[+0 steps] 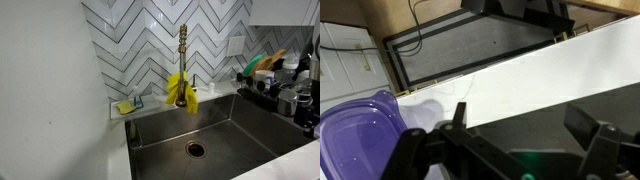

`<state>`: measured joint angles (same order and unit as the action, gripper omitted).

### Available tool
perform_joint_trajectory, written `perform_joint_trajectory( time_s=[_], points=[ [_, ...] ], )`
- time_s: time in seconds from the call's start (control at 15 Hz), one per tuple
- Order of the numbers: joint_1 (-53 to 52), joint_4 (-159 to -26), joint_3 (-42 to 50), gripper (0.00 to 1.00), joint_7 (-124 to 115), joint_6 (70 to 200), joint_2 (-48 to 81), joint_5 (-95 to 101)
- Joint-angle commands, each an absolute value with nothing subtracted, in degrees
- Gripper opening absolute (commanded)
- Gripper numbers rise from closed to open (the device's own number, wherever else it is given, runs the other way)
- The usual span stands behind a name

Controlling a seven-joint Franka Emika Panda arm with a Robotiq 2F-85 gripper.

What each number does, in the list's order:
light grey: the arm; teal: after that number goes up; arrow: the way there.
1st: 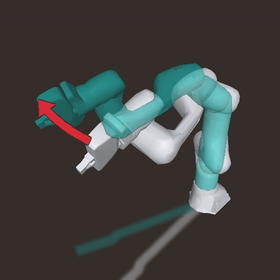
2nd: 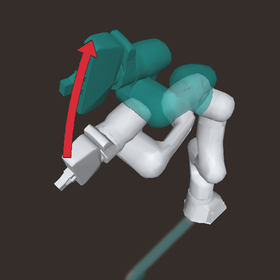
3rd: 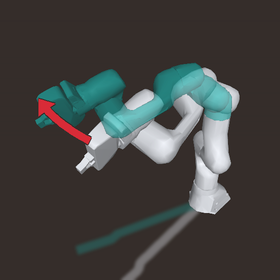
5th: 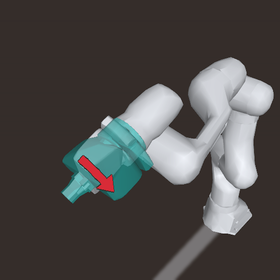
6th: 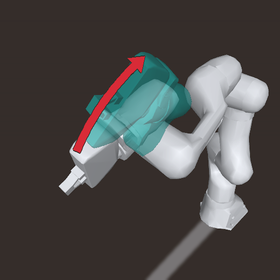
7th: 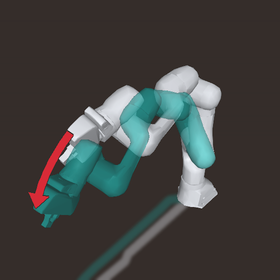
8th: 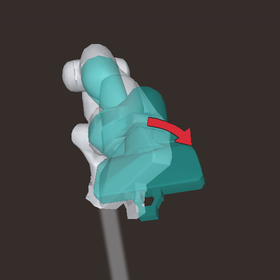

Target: Remove the lid from the container then pour out the contents in the container into sink

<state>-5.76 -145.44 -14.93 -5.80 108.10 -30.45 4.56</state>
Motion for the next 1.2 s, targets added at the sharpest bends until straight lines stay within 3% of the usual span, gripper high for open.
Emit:
perform_joint_trajectory(
  time_s=[0.0,0.2,0.73,1.13],
  points=[
    [-7.22,-145.36,-13.62,1.00,-6.44,107.95,-30.21,5.23],
    [-5.28,-144.83,-13.54,1.00,-7.95,109.52,-28.18,7.60],
    [-4.13,-141.85,-3.12,1.00,9.88,117.24,-19.84,8.54],
    [-3.69,-139.93,-2.05,1.00,11.27,116.78,-19.06,8.14]
  ],
)
